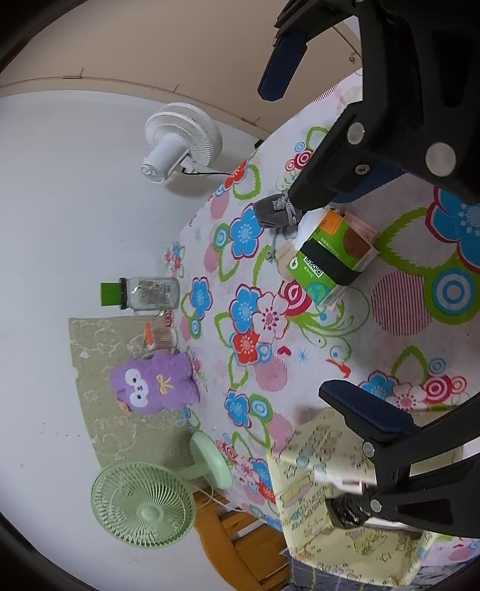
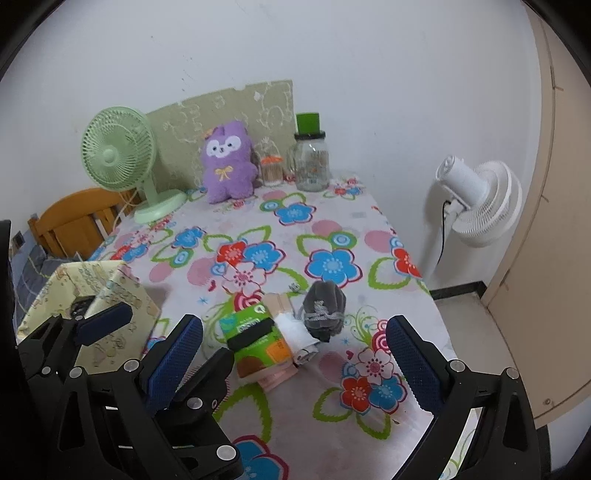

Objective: Organize soft objects
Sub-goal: 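Grasp the green tissue pack with the left tool while the right tool grasps the grey sock bundle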

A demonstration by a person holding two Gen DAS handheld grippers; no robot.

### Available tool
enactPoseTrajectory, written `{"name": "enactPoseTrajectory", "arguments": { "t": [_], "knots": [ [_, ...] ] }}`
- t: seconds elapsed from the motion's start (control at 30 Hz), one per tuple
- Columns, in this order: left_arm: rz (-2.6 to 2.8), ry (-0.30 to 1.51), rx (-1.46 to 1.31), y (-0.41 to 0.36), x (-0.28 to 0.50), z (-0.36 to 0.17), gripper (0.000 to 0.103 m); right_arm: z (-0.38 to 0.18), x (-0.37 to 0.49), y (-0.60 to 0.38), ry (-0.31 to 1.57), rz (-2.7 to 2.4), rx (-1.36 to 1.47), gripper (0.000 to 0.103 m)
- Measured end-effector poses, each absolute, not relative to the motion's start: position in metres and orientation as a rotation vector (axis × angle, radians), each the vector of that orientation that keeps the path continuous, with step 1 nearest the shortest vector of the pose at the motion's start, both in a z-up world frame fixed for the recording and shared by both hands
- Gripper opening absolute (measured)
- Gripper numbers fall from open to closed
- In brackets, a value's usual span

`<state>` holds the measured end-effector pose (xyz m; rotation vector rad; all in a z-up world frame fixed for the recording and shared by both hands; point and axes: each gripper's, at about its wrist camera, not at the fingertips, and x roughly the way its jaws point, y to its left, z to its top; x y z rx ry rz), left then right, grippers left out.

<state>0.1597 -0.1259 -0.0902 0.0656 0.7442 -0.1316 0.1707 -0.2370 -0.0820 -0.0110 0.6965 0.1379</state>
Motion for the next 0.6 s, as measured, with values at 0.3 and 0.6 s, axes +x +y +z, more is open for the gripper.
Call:
{"name": "enactPoseTrajectory", "arguments": {
  "t": [0.3, 0.6],
  "knots": [
    [-0.145, 0.781, 0.066, -0.139, 0.181, -0.109, 0.098, -0.102, 0.192, -0.25, 0.738, 0.12, 0.008, 0.101],
    [-0.171, 0.814, 0.059, -0.152, 0.196, -0.123, 0.098, -0.117, 0.209, -0.257, 0.769, 0.107, 0.021, 0.098]
  ]
}}
